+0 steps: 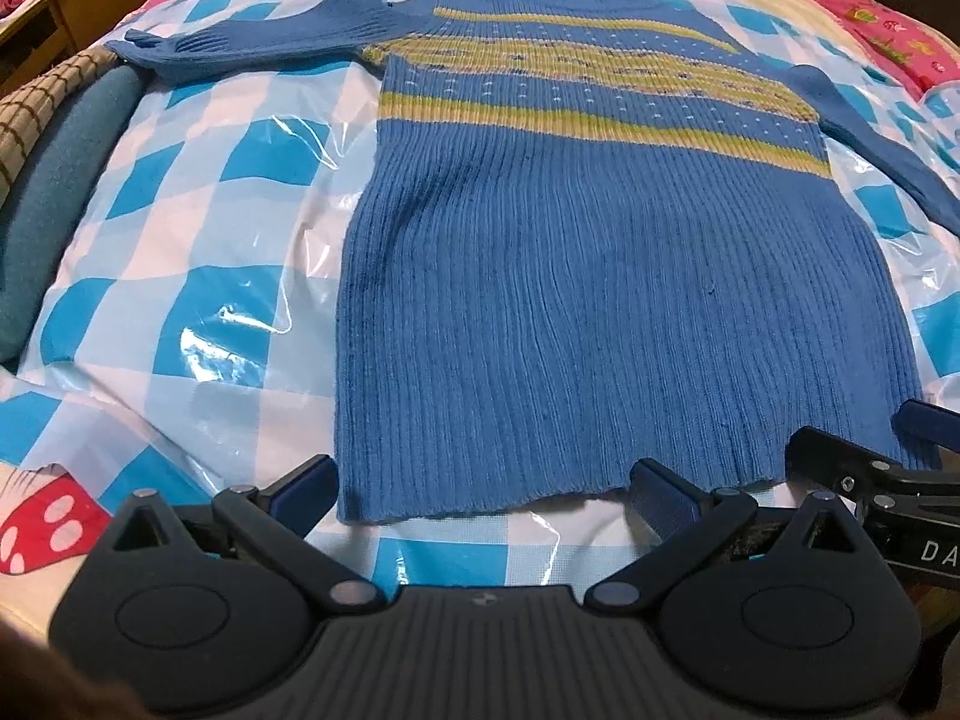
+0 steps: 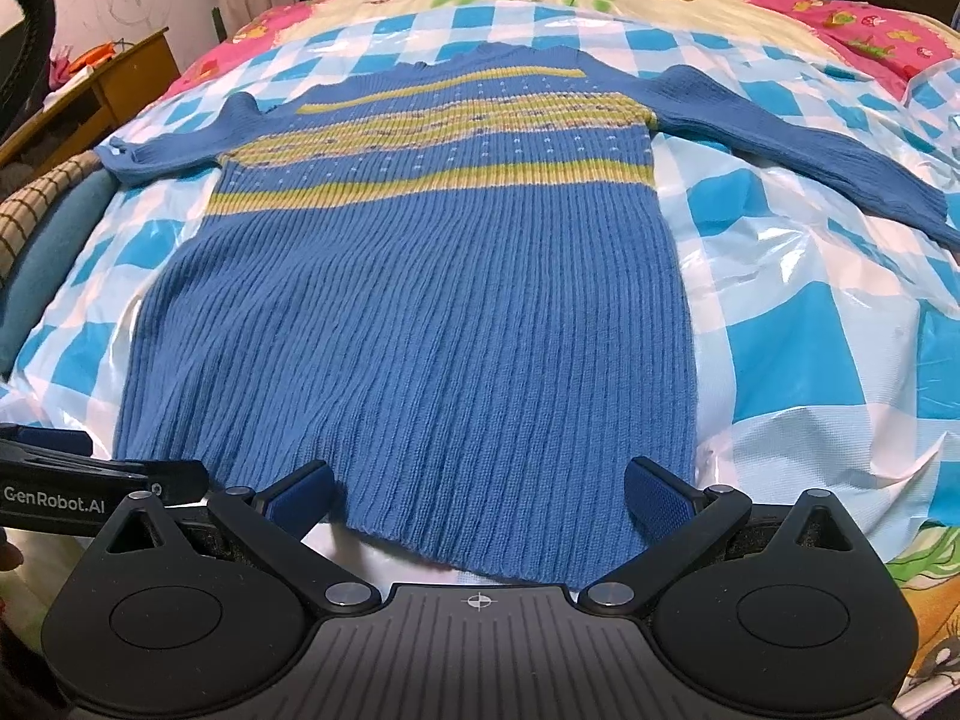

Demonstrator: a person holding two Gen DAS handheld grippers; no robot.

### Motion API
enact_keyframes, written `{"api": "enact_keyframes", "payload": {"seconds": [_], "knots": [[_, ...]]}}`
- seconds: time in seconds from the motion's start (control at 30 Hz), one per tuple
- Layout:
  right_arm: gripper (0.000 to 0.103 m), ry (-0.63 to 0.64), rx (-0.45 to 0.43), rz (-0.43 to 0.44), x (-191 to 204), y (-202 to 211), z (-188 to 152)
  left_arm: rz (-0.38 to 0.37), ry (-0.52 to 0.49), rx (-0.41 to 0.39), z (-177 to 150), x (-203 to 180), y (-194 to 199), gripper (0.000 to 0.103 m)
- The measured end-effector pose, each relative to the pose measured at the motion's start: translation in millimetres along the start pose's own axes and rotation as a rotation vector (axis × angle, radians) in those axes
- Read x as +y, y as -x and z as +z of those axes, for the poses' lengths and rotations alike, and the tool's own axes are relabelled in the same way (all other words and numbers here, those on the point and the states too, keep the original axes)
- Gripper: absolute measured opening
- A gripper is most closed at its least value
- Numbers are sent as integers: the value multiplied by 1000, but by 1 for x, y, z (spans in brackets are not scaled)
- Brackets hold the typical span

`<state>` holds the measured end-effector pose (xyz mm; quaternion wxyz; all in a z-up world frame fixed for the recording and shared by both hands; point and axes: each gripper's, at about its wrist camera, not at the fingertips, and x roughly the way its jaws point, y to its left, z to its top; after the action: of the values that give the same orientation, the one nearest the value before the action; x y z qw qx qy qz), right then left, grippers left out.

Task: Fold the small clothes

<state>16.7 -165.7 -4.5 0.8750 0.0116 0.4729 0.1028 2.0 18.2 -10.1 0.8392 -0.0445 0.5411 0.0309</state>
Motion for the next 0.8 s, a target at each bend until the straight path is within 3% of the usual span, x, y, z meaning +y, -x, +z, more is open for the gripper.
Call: {"api": "enact_keyframes", "payload": {"seconds": [0.8], "knots": [[103,-16,-17,9,-3,2,1,-5,-19,-6,2,-2,2,103]]}}
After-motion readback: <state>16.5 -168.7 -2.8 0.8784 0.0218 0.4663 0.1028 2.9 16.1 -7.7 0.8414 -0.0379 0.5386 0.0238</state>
